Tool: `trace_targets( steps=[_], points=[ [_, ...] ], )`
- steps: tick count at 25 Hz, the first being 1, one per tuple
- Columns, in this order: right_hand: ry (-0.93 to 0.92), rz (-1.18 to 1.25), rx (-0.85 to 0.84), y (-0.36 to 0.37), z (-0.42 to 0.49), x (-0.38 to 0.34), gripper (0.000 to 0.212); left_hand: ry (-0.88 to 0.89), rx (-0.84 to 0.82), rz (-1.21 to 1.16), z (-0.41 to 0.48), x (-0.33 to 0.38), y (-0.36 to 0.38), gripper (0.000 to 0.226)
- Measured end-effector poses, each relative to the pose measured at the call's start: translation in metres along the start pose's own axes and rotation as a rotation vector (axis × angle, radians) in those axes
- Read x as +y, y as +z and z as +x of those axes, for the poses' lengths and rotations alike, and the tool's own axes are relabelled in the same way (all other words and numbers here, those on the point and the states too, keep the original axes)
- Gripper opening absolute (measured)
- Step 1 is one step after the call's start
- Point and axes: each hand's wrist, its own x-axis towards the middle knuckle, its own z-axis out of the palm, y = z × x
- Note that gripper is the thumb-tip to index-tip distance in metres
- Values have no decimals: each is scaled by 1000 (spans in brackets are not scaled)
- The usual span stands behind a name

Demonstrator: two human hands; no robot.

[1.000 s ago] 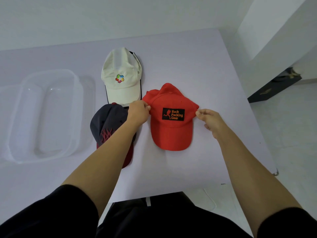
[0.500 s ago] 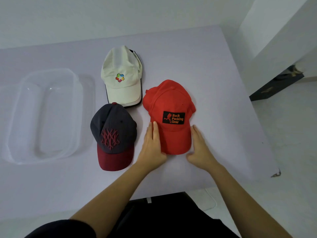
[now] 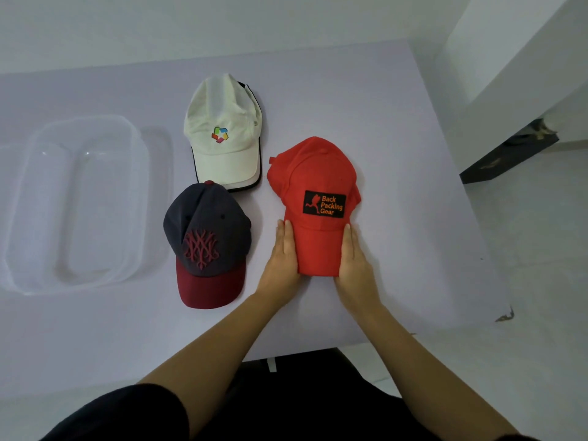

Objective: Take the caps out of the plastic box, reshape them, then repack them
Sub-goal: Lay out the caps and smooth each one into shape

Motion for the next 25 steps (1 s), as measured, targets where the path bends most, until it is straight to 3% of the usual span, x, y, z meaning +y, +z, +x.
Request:
trace_targets(
  steps=[5, 9, 11, 14, 16, 18, 21, 23, 25],
  points=[
    [157, 385, -11, -5, 2, -20, 69, -72, -51, -443, -10, 12, 0, 64],
    [118, 445, -38, -14, 7, -31, 68, -103, -16, -609, -15, 25, 0, 60],
    [26, 386, -61, -17, 9, -27, 69, -89, -7, -564, -17, 22, -3, 61],
    [-100, 209, -90, -21, 8, -12, 75, -12, -120, -290, -17, 6, -14, 90],
    [-155, 85, -56, -21, 2, -4, 86, 56, -138, -227, -17, 7, -28, 100],
    [-220, 10, 40, -21, -2, -1, 91, 90, 17, -392, -6, 21, -52, 97],
    [-295, -74, 76, -15, -6, 5, 73, 55, 236, -528, 39, 48, -101, 81],
    [-326, -119, 78, -13, -9, 8, 68, 53, 125, -410, 69, 58, -130, 74],
    [-342, -157, 116, -10, -9, 11, 71, 35, -146, -218, 90, 68, -147, 76]
  ],
)
